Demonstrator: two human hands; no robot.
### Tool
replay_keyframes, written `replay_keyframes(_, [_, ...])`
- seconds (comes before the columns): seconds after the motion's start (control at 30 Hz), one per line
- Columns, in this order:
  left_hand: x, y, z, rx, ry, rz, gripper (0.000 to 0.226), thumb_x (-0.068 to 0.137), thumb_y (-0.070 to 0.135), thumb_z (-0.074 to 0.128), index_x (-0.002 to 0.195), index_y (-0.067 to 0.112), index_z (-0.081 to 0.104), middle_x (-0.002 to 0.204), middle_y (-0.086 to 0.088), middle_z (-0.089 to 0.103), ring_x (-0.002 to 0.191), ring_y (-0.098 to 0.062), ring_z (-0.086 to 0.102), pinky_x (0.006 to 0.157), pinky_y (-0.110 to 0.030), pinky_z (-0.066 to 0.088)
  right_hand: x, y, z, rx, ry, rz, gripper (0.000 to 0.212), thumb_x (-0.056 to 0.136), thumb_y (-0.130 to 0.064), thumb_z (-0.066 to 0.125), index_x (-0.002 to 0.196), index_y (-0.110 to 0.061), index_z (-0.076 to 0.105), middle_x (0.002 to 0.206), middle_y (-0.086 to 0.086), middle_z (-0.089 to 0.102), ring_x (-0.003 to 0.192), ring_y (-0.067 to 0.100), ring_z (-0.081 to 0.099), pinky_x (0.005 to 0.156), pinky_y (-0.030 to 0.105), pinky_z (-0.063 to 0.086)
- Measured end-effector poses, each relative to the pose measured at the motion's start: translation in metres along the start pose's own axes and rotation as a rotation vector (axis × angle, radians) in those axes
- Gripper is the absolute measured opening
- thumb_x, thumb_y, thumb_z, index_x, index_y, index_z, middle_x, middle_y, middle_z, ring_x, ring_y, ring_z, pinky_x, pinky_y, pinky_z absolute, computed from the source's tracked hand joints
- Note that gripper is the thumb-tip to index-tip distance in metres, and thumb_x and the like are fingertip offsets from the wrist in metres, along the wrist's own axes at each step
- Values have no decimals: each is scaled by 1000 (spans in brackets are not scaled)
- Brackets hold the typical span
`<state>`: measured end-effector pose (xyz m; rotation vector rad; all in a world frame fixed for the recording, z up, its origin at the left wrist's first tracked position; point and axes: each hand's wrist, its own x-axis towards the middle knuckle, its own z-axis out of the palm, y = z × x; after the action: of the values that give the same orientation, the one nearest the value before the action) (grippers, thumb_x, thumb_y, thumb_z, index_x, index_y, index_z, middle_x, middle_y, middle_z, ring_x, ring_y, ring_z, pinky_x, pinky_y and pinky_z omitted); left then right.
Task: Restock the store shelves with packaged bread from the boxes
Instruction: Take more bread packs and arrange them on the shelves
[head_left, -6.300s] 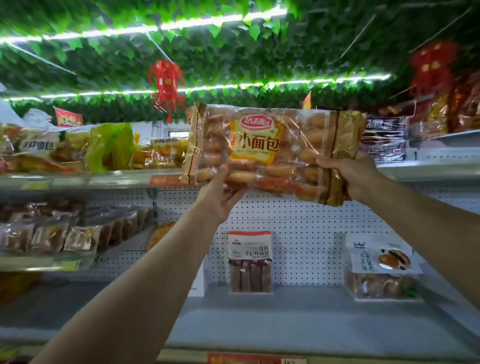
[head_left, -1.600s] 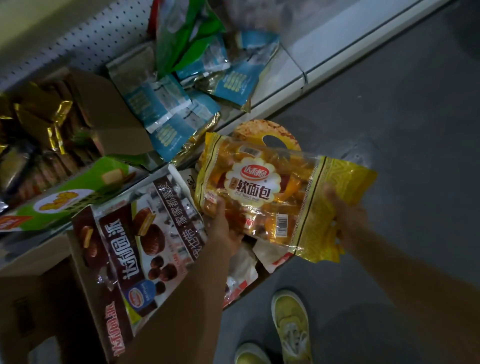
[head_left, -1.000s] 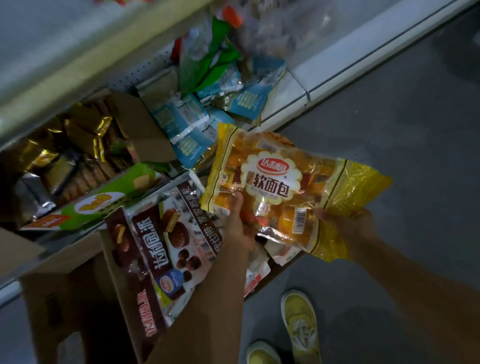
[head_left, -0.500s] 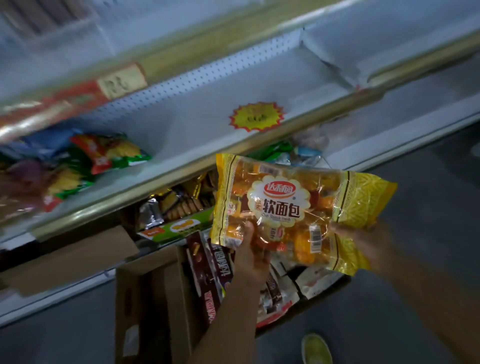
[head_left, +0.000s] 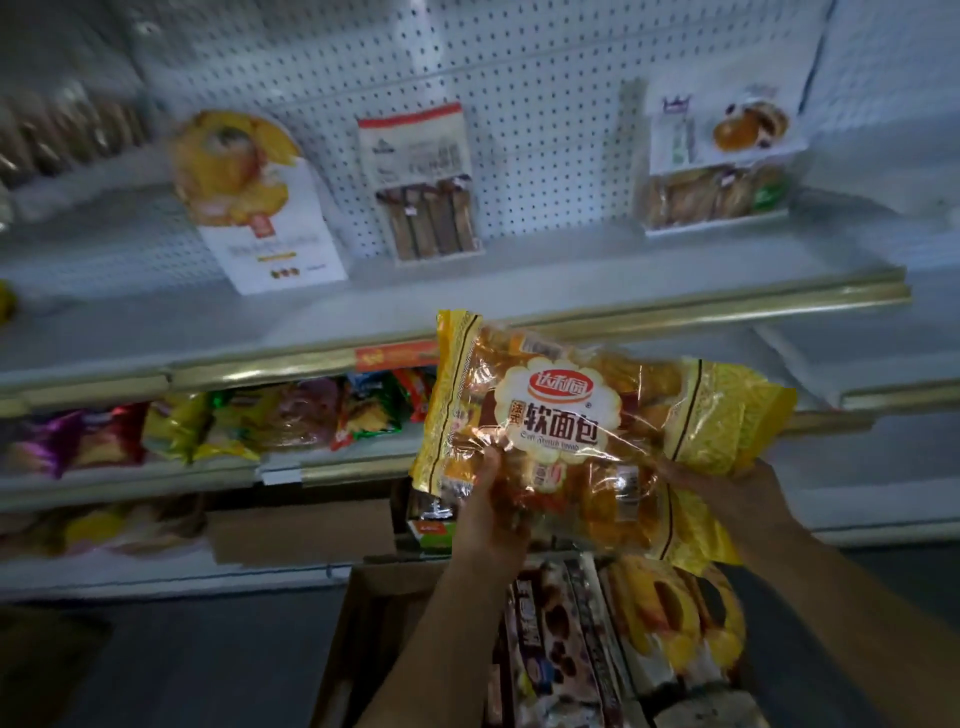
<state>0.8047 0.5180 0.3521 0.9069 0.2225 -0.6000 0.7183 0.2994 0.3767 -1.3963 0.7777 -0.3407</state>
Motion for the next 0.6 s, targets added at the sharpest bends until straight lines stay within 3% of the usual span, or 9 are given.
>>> replay_keyframes(0.07, [-13,27,0,31,-33,52,65,82,51,68,135,15,57,135,-18,60,128,-41,52,113,-60,31,-12,-32,14,6,-70,-27,64,58,-25,93,114,-12,65,107,7,70,101,29,65,92,51,51])
replay_keyframes(0.13, [-31,57,2,32,-66,97,76,73,53,78,137,15,57,141,-20,54,132,-42,49,115,-61,26,-22,-60,27,20,-156,-86,41,71,-12,84,105,-11,62,96,4,67,90,23,61,86,39,47])
replay_keyframes(0.23, [-49,90,5,-2,-60,139,65,84,46,71,138,13,55,140,-21,54,131,-43,48,115,-62,26,-32,-89,46,-11,-200,-181,32,71,-10,83,96,-15,65,91,3,66,81,20,61,78,32,44])
replay_keyframes(0.33, [-68,121,13,-25,55,234,61,86,47,71,135,13,58,138,-19,57,128,-39,52,110,-54,37,-42,-125,63,-26,-241,-232,38,69,-19,86,102,-17,67,102,6,69,92,25,64,89,41,50])
replay_keyframes(0.4, [-85,144,28,-31,112,310,51,89,42,68,128,10,61,122,-15,68,114,-31,61,93,-40,50,-47,-153,70,-26,-285,-275,34,72,-17,84,99,-17,65,99,4,69,96,25,62,96,43,47])
replay_keyframes(0.47, [-102,164,43,-29,84,354,40,94,36,62,122,7,62,114,-16,71,104,-30,65,76,-36,54,-52,-179,75,-16,-318,-329,25,73,-15,83,88,-19,63,88,-1,66,90,24,60,91,39,46])
replay_keyframes(0.53, [-112,181,52,-24,61,408,42,93,32,60,126,6,61,123,-20,67,112,-36,63,78,-40,57,-56,-202,79,-7,-335,-386,24,72,-13,84,82,-22,64,85,-3,67,84,22,62,85,36,46])
replay_keyframes(0.6, [-117,199,57,-37,66,456,49,86,31,67,127,4,61,127,-22,64,120,-38,59,94,-46,52,-60,-222,85,11,-348,-451,23,72,-10,83,80,-22,65,83,-1,68,79,18,63,81,34,45])
